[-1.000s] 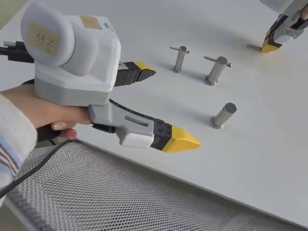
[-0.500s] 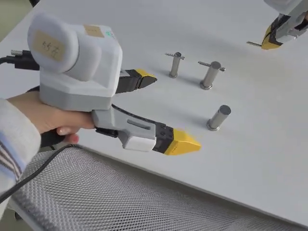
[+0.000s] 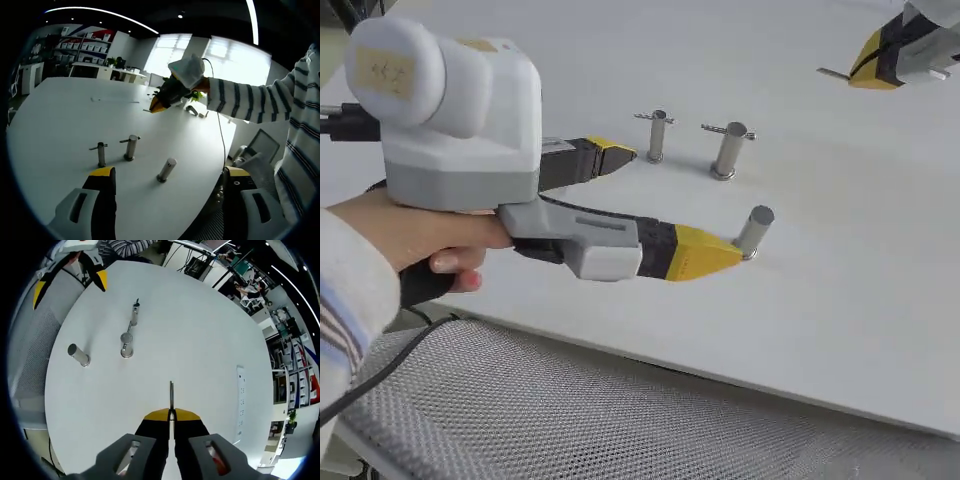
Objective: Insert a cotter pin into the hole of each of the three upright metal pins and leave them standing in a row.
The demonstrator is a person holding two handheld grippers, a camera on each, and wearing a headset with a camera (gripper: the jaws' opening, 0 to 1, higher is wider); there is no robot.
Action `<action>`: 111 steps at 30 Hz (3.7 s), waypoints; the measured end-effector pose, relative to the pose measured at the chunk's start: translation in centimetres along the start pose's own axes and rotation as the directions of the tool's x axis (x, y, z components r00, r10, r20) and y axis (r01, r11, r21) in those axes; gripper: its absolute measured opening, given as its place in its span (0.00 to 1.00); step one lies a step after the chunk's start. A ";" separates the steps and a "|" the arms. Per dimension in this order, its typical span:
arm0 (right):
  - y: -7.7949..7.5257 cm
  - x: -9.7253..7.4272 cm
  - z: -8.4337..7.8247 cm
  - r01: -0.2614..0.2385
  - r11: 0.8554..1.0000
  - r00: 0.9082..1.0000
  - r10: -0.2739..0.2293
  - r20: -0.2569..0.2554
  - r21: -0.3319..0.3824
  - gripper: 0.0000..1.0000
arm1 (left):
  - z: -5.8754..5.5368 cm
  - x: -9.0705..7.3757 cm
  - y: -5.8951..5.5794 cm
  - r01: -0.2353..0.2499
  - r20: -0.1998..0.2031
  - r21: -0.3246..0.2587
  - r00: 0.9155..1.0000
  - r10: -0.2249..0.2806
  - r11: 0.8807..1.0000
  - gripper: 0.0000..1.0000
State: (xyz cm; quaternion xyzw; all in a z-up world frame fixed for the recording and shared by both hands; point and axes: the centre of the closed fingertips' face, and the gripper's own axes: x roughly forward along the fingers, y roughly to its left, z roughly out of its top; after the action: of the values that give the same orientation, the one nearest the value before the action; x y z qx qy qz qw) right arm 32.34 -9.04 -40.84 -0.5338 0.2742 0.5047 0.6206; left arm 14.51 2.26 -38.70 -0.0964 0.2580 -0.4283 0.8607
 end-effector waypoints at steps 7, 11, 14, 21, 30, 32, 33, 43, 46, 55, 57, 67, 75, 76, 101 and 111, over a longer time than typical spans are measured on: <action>0.9 -3.0 2.6 0.095 0.995 0.989 -0.091 0.115 -0.026 0.00 | 1.7 0.8 1.6 -0.039 0.025 -0.024 0.999 0.040 0.999 0.81; 2.2 -4.4 3.7 0.125 0.992 0.980 -0.120 0.157 -0.024 0.00 | 2.8 1.3 1.8 -0.027 0.046 -0.045 0.999 0.029 0.999 0.77; 3.3 -5.4 4.4 0.152 0.988 0.974 -0.145 0.175 -0.031 0.00 | 3.4 1.8 1.8 -0.020 0.056 -0.044 0.998 0.023 0.999 0.71; 5.6 -6.4 5.1 0.188 0.982 0.963 -0.183 0.199 -0.003 0.00 | 4.0 3.3 1.2 0.020 0.067 -0.057 0.998 -0.016 0.998 0.58; 8.9 -6.8 6.0 0.200 0.979 0.960 -0.188 0.208 -0.036 0.00 | 4.7 5.6 -0.8 0.106 0.066 -0.089 0.993 -0.100 0.990 0.43; 9.1 -6.8 6.2 0.204 0.978 0.958 -0.192 0.212 -0.036 0.00 | 4.7 6.1 -1.7 0.142 0.060 -0.111 0.989 -0.136 0.984 0.37; 9.3 -6.9 6.2 0.202 0.979 0.959 -0.190 0.211 -0.036 0.00 | 4.7 6.2 -2.1 0.161 0.052 -0.118 0.986 -0.156 0.980 0.33; 10.8 -6.9 6.0 0.177 0.984 0.963 -0.168 0.210 -0.028 0.00 | 4.6 7.7 -3.5 0.205 0.047 -0.160 0.979 -0.200 0.966 0.08; 11.0 -6.9 6.0 0.174 0.985 0.964 -0.164 0.211 -0.025 0.00 | 4.3 7.8 -4.1 0.211 0.042 -0.170 0.978 -0.206 0.963 0.05; 11.3 -7.2 6.5 0.172 0.985 0.963 -0.164 0.215 -0.021 0.00 | 4.2 8.1 -3.8 0.205 0.037 -0.185 0.979 -0.202 0.961 0.00; 11.3 -7.3 6.6 0.172 0.985 0.962 -0.164 0.216 -0.020 0.00 | 4.2 8.2 -3.9 0.204 0.041 -0.193 0.979 -0.200 0.960 0.00; 11.9 -7.1 6.9 0.158 0.987 0.963 -0.153 0.222 -0.009 0.00 | 3.7 8.0 -3.8 0.208 0.019 -0.215 0.978 -0.209 0.954 0.00; 12.0 -6.9 7.1 0.149 0.989 0.962 -0.145 0.233 0.004 0.00 | 3.5 7.7 -4.4 0.193 0.011 -0.231 0.981 -0.195 0.954 0.00; 12.1 -6.9 7.1 0.144 0.990 0.962 -0.140 0.233 0.000 0.00 | 3.3 7.7 -4.3 0.190 0.001 -0.256 0.981 -0.196 0.948 0.00; 14.2 -5.7 6.5 -0.200 0.900 0.919 0.035 0.392 0.388 0.13 | 4.0 5.3 -4.3 0.243 -0.013 0.252 0.969 -0.247 0.937 0.00; 14.6 -6.0 7.6 -0.243 0.888 0.896 0.052 0.440 0.391 0.08 | 3.6 4.9 -5.9 0.301 -0.065 0.442 0.950 -0.304 0.845 0.00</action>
State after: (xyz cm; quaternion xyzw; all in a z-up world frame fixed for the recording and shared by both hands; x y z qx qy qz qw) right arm 15.34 -5.05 -39.05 -0.2377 0.2817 0.5795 0.7269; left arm 14.83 -5.40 -35.11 0.0627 0.1312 -0.6057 0.7823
